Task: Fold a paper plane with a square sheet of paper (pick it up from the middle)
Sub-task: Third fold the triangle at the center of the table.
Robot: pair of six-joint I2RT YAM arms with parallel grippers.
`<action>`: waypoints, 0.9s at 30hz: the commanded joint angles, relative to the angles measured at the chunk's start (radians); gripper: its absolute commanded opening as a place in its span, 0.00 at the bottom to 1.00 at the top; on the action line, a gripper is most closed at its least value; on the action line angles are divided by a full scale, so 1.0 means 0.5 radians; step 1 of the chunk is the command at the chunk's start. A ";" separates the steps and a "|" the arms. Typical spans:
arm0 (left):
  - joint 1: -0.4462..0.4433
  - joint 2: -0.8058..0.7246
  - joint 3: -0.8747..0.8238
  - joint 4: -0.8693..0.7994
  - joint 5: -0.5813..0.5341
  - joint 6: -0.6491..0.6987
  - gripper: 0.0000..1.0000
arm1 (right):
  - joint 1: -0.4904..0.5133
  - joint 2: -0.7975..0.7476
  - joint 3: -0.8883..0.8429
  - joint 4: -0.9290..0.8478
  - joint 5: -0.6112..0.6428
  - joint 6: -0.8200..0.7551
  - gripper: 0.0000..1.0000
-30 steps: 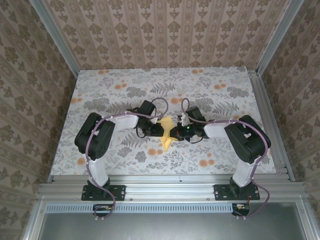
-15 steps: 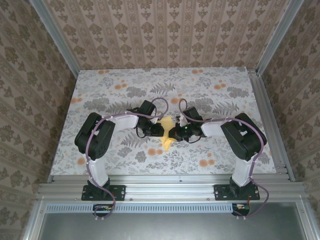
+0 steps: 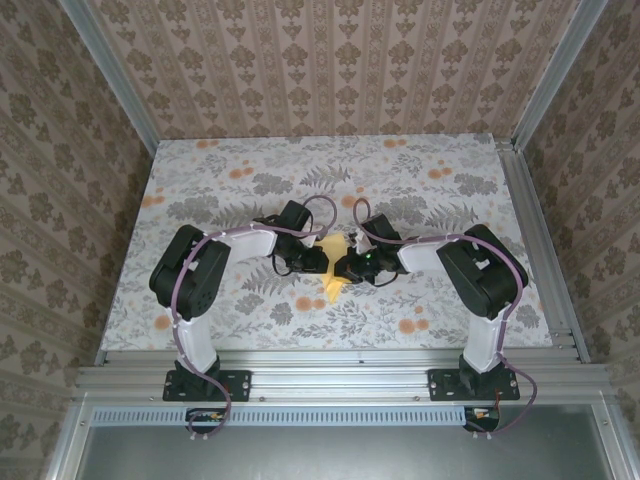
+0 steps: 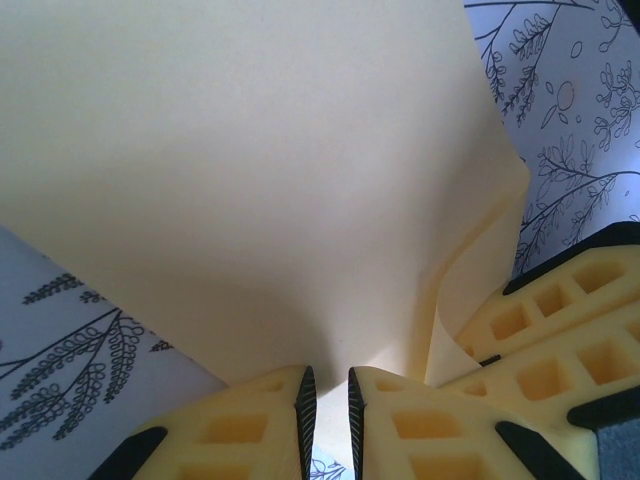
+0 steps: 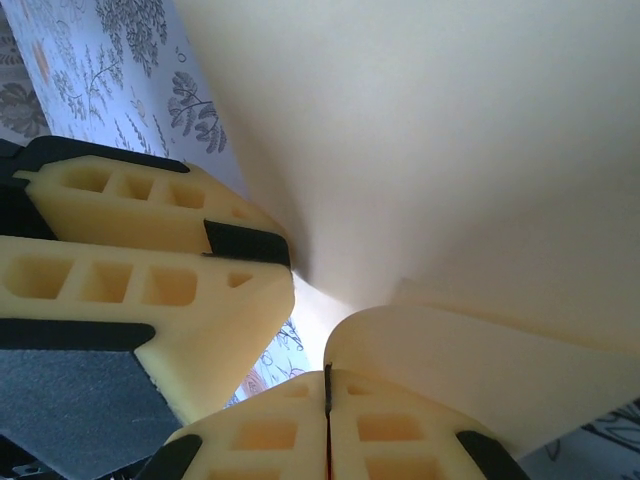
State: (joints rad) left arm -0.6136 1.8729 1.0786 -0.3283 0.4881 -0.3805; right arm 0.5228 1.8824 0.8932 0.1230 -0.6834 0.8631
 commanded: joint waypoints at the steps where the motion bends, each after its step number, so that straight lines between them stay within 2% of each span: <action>1: -0.012 0.071 -0.040 -0.048 0.018 0.009 0.20 | 0.017 0.058 0.051 -0.073 0.052 -0.040 0.10; 27: -0.012 0.077 -0.059 -0.022 0.036 0.000 0.20 | 0.050 0.126 0.116 -0.184 0.128 -0.099 0.16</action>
State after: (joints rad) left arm -0.6136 1.8729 1.0737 -0.3176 0.4976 -0.3809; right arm 0.5377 1.9057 0.9356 0.0628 -0.6506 0.8326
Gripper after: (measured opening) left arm 0.205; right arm 0.157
